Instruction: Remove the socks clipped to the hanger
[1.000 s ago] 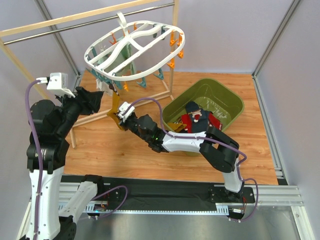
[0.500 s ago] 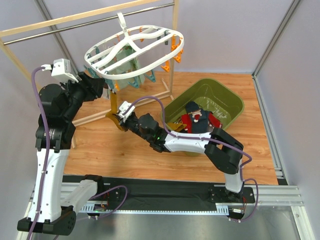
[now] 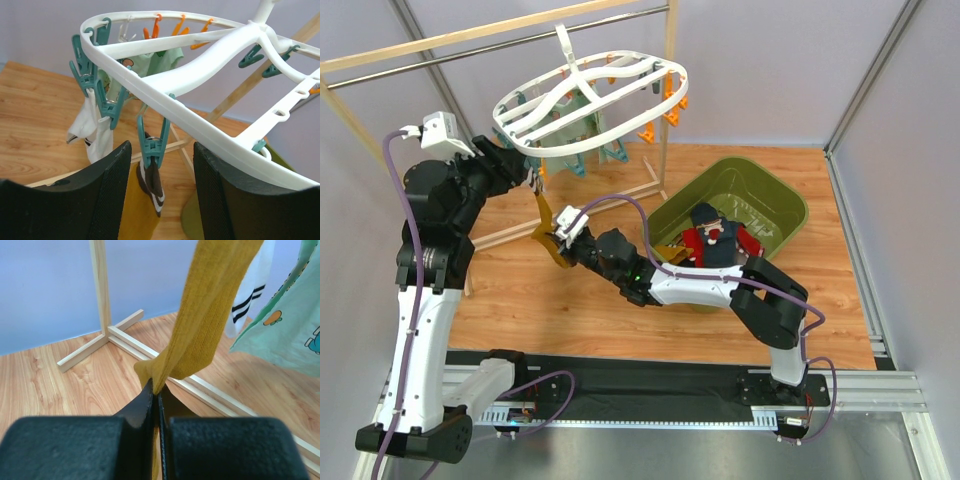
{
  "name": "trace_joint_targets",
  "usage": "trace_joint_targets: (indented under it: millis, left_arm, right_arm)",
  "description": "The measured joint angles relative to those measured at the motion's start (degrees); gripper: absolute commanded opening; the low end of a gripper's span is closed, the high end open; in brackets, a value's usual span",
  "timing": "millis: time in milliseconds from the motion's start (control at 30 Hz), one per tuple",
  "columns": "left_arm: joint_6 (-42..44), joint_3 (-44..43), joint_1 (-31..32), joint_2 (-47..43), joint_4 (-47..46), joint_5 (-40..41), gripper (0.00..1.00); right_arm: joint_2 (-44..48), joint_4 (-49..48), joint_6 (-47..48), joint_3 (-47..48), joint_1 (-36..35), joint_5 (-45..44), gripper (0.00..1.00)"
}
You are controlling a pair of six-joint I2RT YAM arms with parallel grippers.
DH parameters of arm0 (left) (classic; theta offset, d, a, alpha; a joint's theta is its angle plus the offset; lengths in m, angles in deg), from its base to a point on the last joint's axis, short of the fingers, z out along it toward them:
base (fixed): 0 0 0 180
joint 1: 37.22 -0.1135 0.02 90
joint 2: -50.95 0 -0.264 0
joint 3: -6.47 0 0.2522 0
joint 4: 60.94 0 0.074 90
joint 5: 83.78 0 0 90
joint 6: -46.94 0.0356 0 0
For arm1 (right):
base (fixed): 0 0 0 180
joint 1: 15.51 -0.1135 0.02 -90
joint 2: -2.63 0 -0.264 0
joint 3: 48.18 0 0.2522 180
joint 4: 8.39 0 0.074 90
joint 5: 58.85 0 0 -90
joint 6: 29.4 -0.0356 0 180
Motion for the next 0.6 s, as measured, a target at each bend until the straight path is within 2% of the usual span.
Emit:
trace_joint_targets:
  millis: [600]
  left_arm:
    - [1.25,1.31,0.00,2.14,-5.38,-3.39,0.61]
  right_arm:
    - [1.29,0.59,0.00,-0.96,-0.07,0.87,0.00]
